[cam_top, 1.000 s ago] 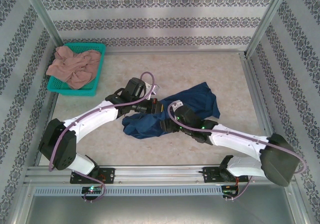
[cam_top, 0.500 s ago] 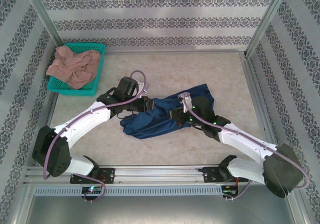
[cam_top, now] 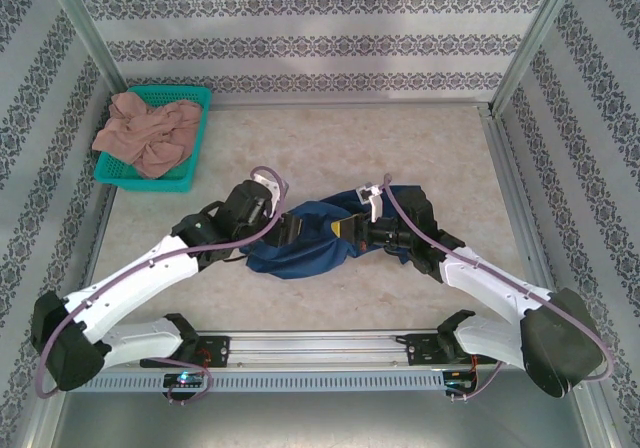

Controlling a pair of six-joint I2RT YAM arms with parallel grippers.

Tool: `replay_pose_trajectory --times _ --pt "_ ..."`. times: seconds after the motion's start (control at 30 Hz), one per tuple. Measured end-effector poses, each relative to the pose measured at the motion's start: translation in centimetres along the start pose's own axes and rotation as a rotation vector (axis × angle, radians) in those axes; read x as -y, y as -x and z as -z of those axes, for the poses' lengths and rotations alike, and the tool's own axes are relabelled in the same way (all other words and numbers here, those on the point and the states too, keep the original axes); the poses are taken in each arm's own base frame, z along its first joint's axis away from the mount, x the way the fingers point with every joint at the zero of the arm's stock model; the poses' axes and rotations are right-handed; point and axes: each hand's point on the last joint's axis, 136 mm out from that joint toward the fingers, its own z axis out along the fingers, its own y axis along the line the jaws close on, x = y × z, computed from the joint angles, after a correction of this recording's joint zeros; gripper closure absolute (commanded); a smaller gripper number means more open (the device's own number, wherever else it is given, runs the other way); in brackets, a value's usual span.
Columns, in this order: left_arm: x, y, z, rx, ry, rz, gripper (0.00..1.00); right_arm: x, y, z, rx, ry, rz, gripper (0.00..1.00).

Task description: Fold the inside-out t-shirt

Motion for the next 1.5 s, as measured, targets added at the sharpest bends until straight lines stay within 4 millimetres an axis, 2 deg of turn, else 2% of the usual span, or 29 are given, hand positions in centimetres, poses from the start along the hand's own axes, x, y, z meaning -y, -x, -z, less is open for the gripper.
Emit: replay_pose_trajectory --times 0.17,0.23,0.4,0.6,0.7,0.73,0.8,0.93,0.97,1.03,1.1,1.23,1.33,1.43,1.5 --pt "1.7 -1.6 -1.1 -0.052 -0.029 -0.035 0.59 0.1 0.2 0.1 0.005 0.000 -0.008 1.00" --pt "2.2 -2.4 -1.9 -0.091 -0.050 -0.037 0.64 0.1 0.1 0.1 0.004 -0.001 -0.010 1.00" --pt "2.5 -3.8 -4.2 -0.155 -0.060 -0.026 0.64 0.5 0.2 0.3 0.011 -0.010 -0.015 1.00" --pt "1.3 -4.2 -7.4 -0.185 -0.025 0.009 0.50 0.4 0.2 0.4 0.014 -0.009 -0.012 1.00" --pt "1.0 -4.7 -9.3 -0.218 -0.008 0.009 0.48 0.5 -0.1 0.5 0.012 -0.009 -0.014 1.00" --pt "0.9 -4.7 -10.0 -0.227 -0.002 0.007 0.51 0.5 -0.2 0.6 0.012 -0.009 -0.013 1.00" --pt "0.8 -4.5 -11.1 -0.232 0.003 0.004 0.62 0.4 -0.2 0.6 0.012 -0.009 -0.013 1.00" --pt "0.2 -3.6 -12.9 -0.229 -0.026 0.032 0.96 0.6 -0.3 0.7 0.009 -0.023 -0.011 1.00" --pt "0.2 -3.4 -13.0 -0.229 -0.052 0.046 1.00 0.8 -0.4 0.9 0.007 -0.039 -0.008 1.00" --pt "0.8 -2.6 -12.5 -0.217 -0.127 0.069 1.00 1.7 -0.5 1.3 0.008 -0.095 -0.007 1.00" --pt "1.6 -1.5 -11.0 -0.186 -0.226 0.097 1.00 2.5 -0.6 1.7 0.006 -0.159 -0.003 1.00" --pt "2.8 1.1 -4.7 -0.068 -0.436 0.155 1.00 3.7 -0.1 2.6 0.007 -0.260 0.017 1.00" --pt "4.0 2.8 0.1 0.015 -0.566 0.155 1.00 3.9 0.5 3.0 0.007 -0.281 0.028 0.99" --pt "5.4 3.3 3.2 0.043 -0.685 0.143 1.00 3.7 1.0 3.1 -0.004 -0.281 0.039 0.93" --pt "5.5 3.1 3.9 0.040 -0.727 0.155 1.00 3.7 1.1 3.1 -0.021 -0.288 0.039 0.78"
